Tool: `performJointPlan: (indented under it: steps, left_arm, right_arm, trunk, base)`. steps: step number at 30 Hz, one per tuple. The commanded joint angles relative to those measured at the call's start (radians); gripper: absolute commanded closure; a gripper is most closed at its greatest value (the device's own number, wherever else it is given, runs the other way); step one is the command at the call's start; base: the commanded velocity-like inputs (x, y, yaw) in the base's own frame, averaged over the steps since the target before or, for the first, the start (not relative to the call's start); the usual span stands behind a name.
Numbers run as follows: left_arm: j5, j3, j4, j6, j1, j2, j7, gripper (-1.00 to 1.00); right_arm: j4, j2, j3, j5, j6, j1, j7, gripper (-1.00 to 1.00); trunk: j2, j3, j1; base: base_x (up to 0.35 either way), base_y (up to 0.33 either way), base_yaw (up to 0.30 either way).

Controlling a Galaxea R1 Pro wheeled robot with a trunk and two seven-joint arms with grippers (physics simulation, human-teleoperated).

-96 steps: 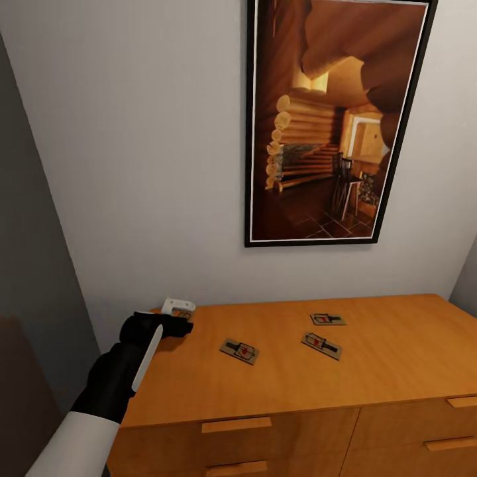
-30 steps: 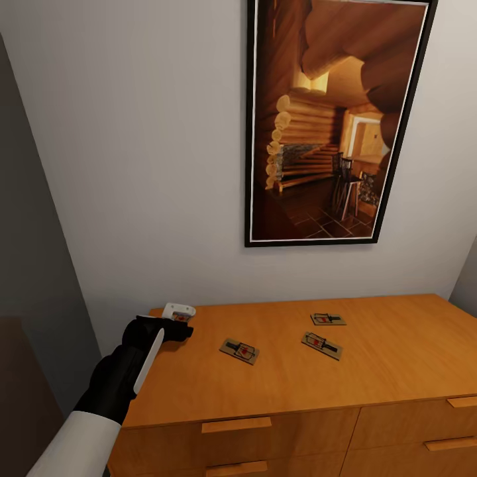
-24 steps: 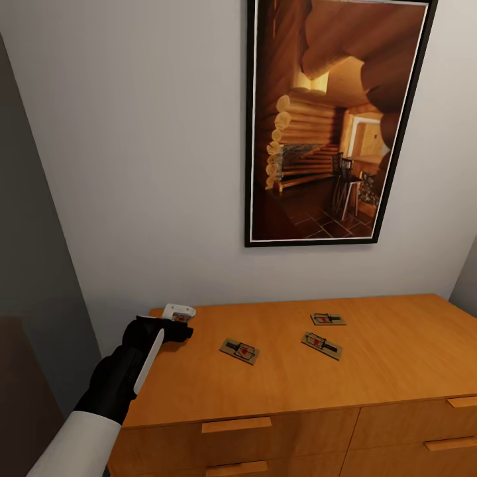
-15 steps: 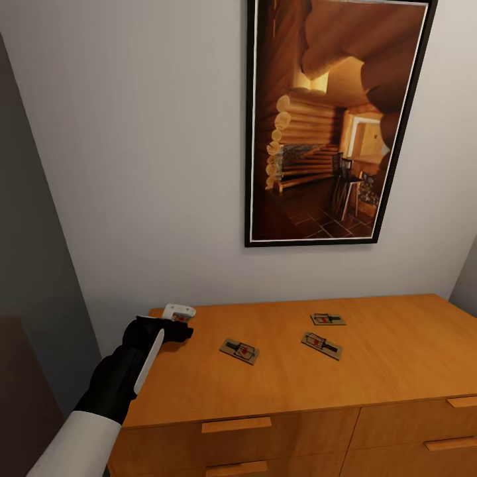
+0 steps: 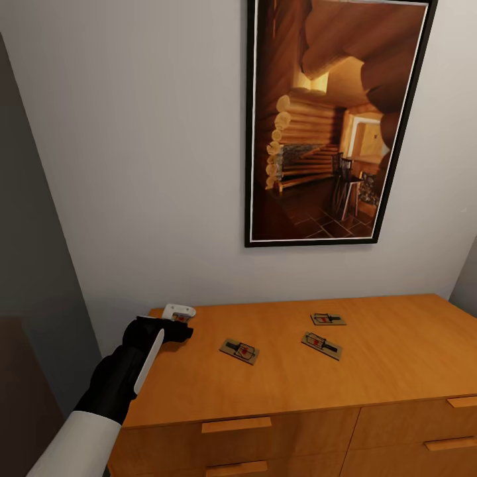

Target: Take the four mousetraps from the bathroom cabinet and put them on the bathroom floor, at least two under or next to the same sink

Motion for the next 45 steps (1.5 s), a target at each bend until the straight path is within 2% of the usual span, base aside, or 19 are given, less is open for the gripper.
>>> performJointPlan:
  steps: [1, 14, 30, 31, 45]
  left_arm:
    - [-0.004, 0.000, 0.023, 0.004, 0.000, 0.000, 0.000, -1.00]
    - [-0.004, 0.000, 0.040, 0.003, 0.000, 0.000, -0.001, -1.00]
    - [-0.004, 0.000, 0.044, -0.035, 0.000, 0.001, 0.000, -1.00]
    - [-0.004, 0.000, 0.044, -0.036, 0.000, 0.001, 0.000, 1.00]
    - [-0.004, 0.000, 0.049, -0.039, 0.000, 0.001, 0.000, 1.00]
  right_arm:
    - [0.001, 0.000, 0.000, 0.000, -0.003, -0.001, 0.002, -1.00]
    - [0.001, 0.000, 0.000, 0.000, -0.003, -0.001, 0.002, -1.00]
    - [0.001, 0.000, 0.000, 0.000, -0.003, -0.001, 0.002, -1.00]
    - [0.001, 0.000, 0.000, 0.000, -0.003, -0.001, 0.002, -1.00]
    - [0.001, 0.000, 0.000, 0.000, -0.004, -0.001, 0.002, -1.00]
  trunk:
    - [0.000, -0.001, 0.000]
    - [0.000, -0.001, 0.000]
    - [0.000, -0.001, 0.000]
    - [0.000, -0.001, 0.000]
    - [0.000, -0.001, 0.000]
  base:
    - [0.000, 0.000, 0.000]
    - [0.000, 0.000, 0.000]
    - [0.000, 0.000, 0.000]
    - [0.000, 0.000, 0.000]
    - [0.000, 0.000, 0.000]
